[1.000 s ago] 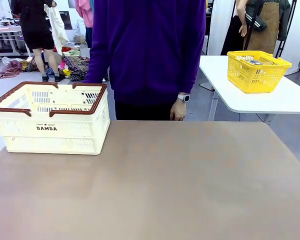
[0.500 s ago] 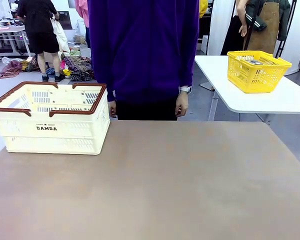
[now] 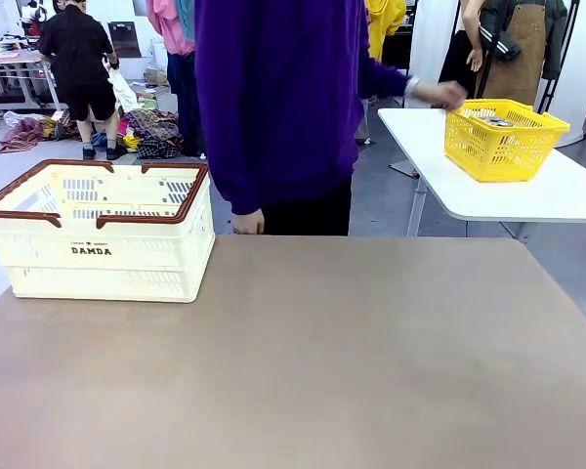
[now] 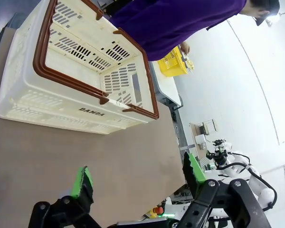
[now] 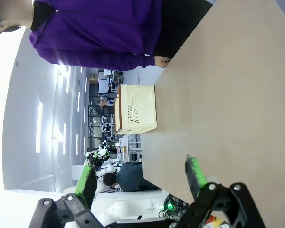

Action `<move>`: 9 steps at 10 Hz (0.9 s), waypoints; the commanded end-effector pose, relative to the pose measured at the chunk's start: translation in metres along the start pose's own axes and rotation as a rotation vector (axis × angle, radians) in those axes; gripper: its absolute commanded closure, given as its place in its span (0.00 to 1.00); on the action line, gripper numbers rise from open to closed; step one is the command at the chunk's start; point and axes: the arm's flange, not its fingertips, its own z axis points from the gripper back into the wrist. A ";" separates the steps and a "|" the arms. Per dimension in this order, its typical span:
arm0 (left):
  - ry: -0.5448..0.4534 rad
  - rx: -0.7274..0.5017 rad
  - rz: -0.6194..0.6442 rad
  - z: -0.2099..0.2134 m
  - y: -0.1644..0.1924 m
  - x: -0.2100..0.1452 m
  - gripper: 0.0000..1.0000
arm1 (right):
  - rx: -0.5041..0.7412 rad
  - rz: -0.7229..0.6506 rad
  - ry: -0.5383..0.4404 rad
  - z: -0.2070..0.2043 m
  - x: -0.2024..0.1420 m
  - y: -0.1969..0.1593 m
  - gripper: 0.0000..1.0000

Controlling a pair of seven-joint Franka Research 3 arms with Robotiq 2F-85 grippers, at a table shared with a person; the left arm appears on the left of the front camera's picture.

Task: Place the drinks into the Shopping basket.
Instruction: Pick up one drink and place it into the Shopping basket.

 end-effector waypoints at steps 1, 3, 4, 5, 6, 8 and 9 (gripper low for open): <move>-0.011 -0.023 -0.021 -0.001 0.001 0.001 0.00 | 0.001 0.007 0.015 0.002 -0.001 0.001 0.00; -0.011 -0.023 -0.021 -0.001 0.001 0.001 0.00 | 0.001 0.007 0.015 0.002 -0.001 0.001 0.00; -0.011 -0.023 -0.021 -0.001 0.001 0.001 0.00 | 0.001 0.007 0.015 0.002 -0.001 0.001 0.00; -0.011 -0.023 -0.021 -0.001 0.001 0.001 0.00 | 0.001 0.007 0.015 0.002 -0.001 0.001 0.00; -0.011 -0.023 -0.021 -0.001 0.001 0.001 0.00 | 0.001 0.007 0.015 0.002 -0.001 0.001 0.00; -0.011 -0.023 -0.021 -0.001 0.001 0.001 0.00 | 0.001 0.007 0.015 0.002 -0.001 0.001 0.00; -0.011 -0.023 -0.021 -0.001 0.001 0.001 0.00 | 0.001 0.007 0.015 0.002 -0.001 0.001 0.00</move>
